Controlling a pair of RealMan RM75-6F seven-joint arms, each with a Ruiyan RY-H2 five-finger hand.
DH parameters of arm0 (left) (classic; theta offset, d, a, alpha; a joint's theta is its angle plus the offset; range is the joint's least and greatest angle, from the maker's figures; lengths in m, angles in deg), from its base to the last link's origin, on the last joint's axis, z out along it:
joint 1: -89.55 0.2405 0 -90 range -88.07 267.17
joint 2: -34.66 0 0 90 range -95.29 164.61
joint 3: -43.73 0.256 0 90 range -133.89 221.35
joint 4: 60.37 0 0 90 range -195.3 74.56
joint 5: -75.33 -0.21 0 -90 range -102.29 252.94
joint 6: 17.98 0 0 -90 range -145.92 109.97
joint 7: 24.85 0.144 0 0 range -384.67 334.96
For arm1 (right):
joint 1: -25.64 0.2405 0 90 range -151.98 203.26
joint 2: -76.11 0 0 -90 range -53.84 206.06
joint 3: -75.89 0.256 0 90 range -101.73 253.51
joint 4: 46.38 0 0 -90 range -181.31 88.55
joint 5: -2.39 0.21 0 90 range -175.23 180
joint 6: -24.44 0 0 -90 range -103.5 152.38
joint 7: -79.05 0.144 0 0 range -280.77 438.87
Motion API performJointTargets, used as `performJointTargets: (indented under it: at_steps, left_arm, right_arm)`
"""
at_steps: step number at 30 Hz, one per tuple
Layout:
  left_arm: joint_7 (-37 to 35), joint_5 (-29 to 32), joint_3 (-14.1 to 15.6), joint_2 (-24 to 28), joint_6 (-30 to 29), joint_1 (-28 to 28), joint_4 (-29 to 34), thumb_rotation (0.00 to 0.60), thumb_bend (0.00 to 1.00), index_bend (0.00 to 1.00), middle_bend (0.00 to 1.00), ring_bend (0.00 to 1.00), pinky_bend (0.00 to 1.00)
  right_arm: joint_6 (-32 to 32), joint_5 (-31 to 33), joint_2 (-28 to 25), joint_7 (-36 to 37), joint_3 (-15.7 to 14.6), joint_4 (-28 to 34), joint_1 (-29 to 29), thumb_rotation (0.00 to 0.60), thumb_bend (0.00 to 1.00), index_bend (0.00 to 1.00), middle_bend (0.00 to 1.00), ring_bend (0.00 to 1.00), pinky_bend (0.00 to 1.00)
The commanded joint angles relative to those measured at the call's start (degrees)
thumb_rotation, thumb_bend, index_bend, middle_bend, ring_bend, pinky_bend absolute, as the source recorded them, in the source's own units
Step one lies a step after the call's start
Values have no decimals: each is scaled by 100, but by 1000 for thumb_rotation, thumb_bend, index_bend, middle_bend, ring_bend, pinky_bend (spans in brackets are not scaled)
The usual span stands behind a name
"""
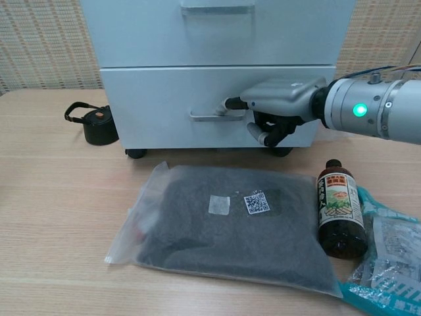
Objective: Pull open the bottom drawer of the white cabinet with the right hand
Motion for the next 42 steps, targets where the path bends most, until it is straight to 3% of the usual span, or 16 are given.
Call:
performJointTargets:
  at_steps: [1,42]
  left_arm:
    - [12,6,5,2,8,0,8,600,322,0,0,0,114]
    - [99,-23,82,40,67,2,40,600,322,0,0,0,113]
  right_arm:
    - [-66,-70,-65,8,-69,110,-24,600,688,104,927,946,941]
    - [-607,-560,-773,-600,-919,1669,-280,600,688,104,927,946,940]
